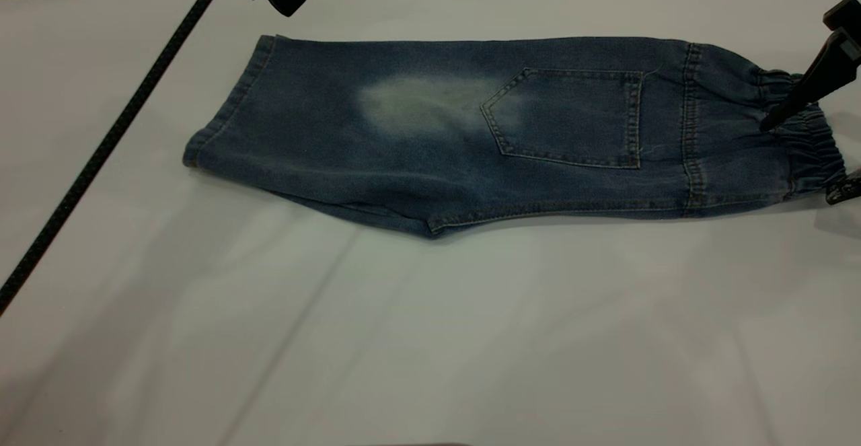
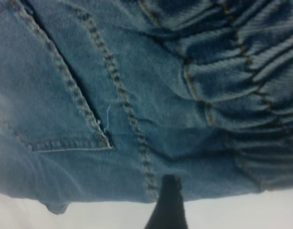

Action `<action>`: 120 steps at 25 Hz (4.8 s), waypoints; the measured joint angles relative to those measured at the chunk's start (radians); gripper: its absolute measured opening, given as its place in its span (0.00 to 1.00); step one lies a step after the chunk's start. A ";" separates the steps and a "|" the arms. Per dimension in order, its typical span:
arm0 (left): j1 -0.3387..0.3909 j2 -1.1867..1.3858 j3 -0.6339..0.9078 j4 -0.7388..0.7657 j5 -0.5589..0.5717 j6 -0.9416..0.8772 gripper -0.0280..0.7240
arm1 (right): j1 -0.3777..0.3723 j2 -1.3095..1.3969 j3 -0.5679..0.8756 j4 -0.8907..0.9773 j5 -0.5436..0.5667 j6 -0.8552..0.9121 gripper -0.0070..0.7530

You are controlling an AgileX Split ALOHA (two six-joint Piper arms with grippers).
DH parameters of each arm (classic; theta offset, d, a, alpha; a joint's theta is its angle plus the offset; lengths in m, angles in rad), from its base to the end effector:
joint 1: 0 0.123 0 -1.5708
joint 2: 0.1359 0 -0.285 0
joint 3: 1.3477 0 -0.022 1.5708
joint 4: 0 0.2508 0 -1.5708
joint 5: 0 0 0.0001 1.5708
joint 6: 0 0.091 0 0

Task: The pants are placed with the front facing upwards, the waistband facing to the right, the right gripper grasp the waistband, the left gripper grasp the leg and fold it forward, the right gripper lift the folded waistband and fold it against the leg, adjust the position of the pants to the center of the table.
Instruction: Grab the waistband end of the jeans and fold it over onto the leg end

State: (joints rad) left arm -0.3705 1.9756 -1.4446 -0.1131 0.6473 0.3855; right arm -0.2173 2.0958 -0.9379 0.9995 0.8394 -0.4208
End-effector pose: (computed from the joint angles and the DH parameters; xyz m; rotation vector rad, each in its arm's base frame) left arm 0.3936 -0.1596 0.1991 0.8899 2.5062 -0.1152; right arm 0.3164 -0.0115 0.0676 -0.8720 -2.7415 -1.0034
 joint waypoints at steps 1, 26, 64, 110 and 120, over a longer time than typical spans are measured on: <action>0.000 0.000 0.000 0.000 0.000 0.000 0.47 | 0.000 0.000 0.000 0.001 -0.003 0.010 0.78; 0.000 0.000 0.000 0.000 -0.004 0.001 0.47 | 0.000 0.067 0.000 0.120 -0.100 -0.031 0.75; -0.183 0.324 0.015 -0.319 -0.304 0.176 0.47 | 0.110 -0.138 -0.017 0.655 0.290 -0.793 0.13; 0.150 0.302 0.019 -0.176 -0.080 0.174 0.47 | 0.524 -0.274 -0.161 0.627 0.060 -0.906 0.13; 0.150 0.110 0.020 -0.175 -0.087 0.181 0.47 | 0.580 -0.236 -0.162 0.646 -0.012 -0.935 0.13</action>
State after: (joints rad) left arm -0.2203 2.0860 -1.4248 -0.2883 0.5607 0.5670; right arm 0.3627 1.8595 -1.0994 1.6459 0.8273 -1.3559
